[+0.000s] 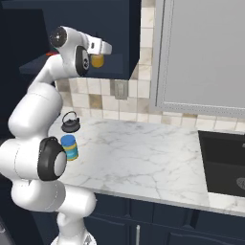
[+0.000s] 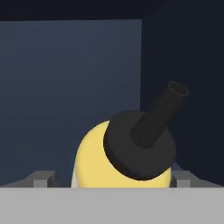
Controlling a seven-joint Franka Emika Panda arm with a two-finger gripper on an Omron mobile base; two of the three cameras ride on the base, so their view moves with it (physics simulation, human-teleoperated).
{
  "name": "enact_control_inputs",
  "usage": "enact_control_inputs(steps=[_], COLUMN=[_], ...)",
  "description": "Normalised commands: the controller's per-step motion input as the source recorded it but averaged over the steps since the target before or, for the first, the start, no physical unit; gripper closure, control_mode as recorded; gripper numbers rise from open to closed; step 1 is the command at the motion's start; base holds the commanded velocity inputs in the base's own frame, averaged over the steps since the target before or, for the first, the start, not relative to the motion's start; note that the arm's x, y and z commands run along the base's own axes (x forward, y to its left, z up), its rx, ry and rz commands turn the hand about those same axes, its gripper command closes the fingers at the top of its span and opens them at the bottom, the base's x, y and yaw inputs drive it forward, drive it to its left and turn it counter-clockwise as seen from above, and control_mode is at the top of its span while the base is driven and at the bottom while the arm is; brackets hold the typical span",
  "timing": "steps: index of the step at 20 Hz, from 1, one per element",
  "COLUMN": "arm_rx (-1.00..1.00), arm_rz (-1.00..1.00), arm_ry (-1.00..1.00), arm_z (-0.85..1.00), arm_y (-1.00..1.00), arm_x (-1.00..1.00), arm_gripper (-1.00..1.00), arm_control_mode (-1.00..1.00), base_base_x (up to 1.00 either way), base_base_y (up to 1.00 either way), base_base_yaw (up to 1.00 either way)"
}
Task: Pick the mustard and mayonnaise from the counter and place them in the cabinet.
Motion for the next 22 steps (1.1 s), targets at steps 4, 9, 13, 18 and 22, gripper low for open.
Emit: enact_control_inputs(steps=[4, 9, 13, 18, 22], arm_rx=[0.00, -0.01, 0.00, 0.00, 0.00], arm_rz=[0.07, 0.09, 0.05, 0.03, 0.01], arm_ry=[-0.13, -0.12, -0.12, -0.17, -0.14], arm_z=[-0.01, -0.04, 0.00, 0.00, 0.00], arm_y=[0.00, 0.00, 0.00, 0.00, 0.00], arm_x=[0.18, 0.33, -0.03, -0.55, -0.81], arm_gripper=[-1.00, -1.00, -1.00, -1.00, -1.00], arm_control_mode=[-1.00, -1.00, -1.00, -1.00, -1.00], base_base_x=[0.00, 0.00, 0.00, 0.00, 0.00], base_base_y=[0.00, 0.00, 0.00, 0.00, 0.00], base_base_yaw=[0.00, 0.00, 0.00, 0.00, 0.00])
